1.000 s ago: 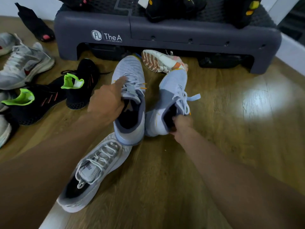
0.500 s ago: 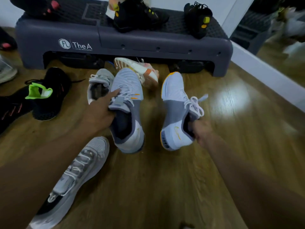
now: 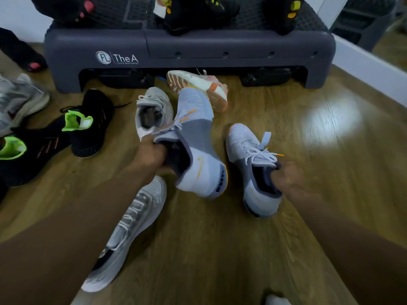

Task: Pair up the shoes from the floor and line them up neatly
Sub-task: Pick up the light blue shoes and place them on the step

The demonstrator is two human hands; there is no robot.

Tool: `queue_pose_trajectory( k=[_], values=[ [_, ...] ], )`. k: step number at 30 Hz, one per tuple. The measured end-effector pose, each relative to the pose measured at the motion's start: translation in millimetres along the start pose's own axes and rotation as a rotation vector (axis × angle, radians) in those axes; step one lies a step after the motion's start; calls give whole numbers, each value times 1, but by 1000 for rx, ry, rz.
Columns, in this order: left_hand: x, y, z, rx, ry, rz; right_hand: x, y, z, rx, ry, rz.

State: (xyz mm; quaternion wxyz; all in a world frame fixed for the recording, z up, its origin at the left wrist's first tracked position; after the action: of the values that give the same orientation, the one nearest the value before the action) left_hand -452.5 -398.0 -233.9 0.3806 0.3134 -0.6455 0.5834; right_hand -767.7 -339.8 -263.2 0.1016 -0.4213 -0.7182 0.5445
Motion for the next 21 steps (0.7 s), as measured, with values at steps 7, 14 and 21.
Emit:
queue_pose_trajectory(
  k=[7, 14, 21],
  values=[
    [5, 24, -5, -159, 247, 360, 0, 15, 0, -6, -80, 79],
    [-5, 60, -30, -298, 44, 443, 6, 17, -46, 257, -368, 203],
    [9, 47, -80, -167, 651, 771, 10, 43, -86, 21, -402, -294]
  ],
)
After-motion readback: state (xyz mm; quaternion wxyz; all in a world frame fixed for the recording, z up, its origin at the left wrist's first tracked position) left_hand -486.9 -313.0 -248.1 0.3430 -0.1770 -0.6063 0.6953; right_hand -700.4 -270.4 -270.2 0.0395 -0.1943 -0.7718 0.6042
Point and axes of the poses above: each hand's wrist, its own z-axis towards the middle knuckle, its own y-axis out of the palm, x = y × z, the point moved 2 cm from there along z, towards the middle knuckle, and after that the axes turned 13 degrees about y, right-handed, at the moved point
